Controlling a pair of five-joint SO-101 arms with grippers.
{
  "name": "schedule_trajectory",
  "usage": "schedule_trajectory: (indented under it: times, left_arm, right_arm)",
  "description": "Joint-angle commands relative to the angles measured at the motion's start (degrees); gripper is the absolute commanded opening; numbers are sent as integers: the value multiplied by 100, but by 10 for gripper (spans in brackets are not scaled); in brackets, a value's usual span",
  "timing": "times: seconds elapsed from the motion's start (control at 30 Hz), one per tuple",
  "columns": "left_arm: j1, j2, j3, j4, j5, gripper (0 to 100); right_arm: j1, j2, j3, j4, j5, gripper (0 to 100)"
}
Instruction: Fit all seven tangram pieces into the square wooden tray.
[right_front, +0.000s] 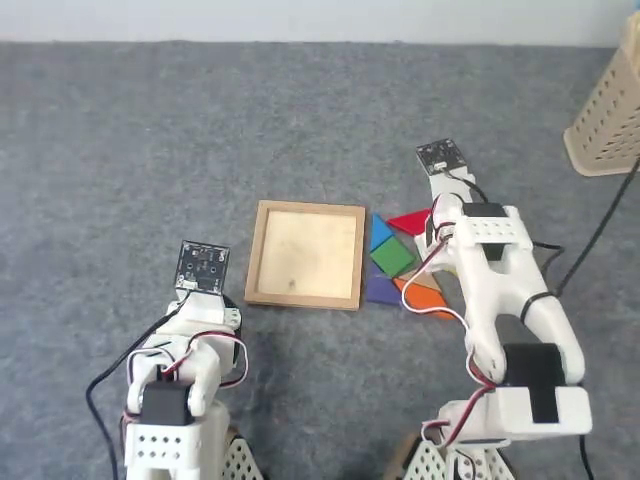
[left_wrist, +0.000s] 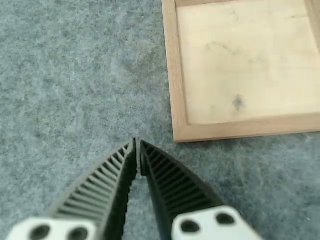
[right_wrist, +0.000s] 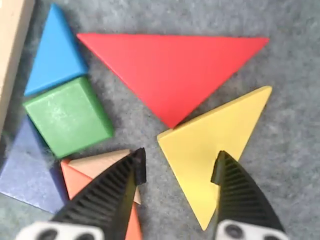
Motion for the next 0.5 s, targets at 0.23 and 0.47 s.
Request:
schedule_trajectory:
  times: [0.23,0.47]
  left_arm:
    - [-26,-26,-31,26,53,11]
    - [-26,-26,-31,26,53,11]
  right_arm:
    - [-57,-664,-105,48,-167,236]
    - [13,295,-659,75,-290,305]
